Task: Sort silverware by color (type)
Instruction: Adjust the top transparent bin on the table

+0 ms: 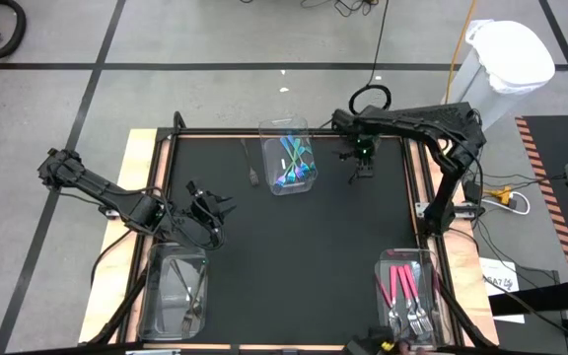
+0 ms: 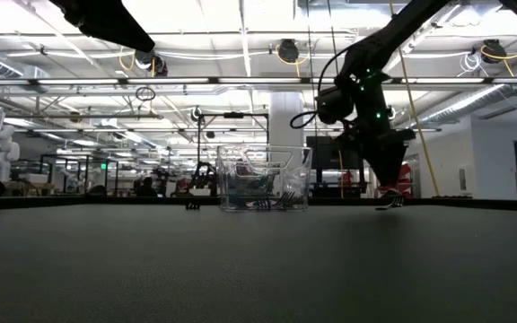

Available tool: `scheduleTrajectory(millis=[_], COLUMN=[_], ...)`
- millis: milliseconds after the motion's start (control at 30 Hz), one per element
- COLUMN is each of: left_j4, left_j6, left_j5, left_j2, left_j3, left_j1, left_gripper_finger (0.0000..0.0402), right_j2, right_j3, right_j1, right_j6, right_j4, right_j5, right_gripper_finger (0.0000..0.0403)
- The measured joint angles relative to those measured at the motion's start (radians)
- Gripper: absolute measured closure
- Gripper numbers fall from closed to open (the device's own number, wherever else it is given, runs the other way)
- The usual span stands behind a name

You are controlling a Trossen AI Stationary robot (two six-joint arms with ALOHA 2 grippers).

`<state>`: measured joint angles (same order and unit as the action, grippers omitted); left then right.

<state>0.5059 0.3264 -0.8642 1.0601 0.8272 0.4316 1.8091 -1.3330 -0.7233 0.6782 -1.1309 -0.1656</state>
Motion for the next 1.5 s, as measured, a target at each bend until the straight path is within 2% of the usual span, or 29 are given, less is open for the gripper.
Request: scheduleTrajectory(millis=[200,467,733,867,933,1067,1233,1500], left_j4=[0.000,0.001,0.001,0.000,0.000,0.000,-0.001,0.000], left_j6=[0.001,0.007,0.007,0.007,0.007,0.007,0.008,0.008], left_j5=[0.000,0.000,0.000,0.000,0.000,0.000,0.001,0.001], left_j2=[0.000,0.000,0.000,0.000,0.000,0.000,0.000,0.000], left_j3=[0.000,0.000,0.000,0.000,0.000,0.000,0.000,0.000], left_j1=[0.001,0.001,0.001,0.000,0.000,0.001,0.001,0.001], left_gripper_finger=[0.0278,0.0278,0.0278,0.0278,0.0278,0.0278,0.0278,0.0278], right_j2=[0.001,0.001,0.001,0.001,0.005,0.040,0.122,0.232], right_j3=[0.075,0.083,0.084,0.084,0.084,0.084,0.083,0.079], right_j1=[0.089,0.120,0.259,0.310,0.321,0.322,0.321,0.326], right_j6=[0.071,0.082,-0.038,-0.048,-0.038,-0.009,0.060,0.072], right_j4=[0.048,0.098,0.106,0.108,0.112,0.108,0.108,0.115], right_j5=[-0.059,-0.184,-0.309,-0.383,-0.388,-0.392,-0.488,-0.491], right_gripper_finger=[0.0185,0.0182,0.0131,0.0109,0.0105,0.0105,0.0105,0.0105])
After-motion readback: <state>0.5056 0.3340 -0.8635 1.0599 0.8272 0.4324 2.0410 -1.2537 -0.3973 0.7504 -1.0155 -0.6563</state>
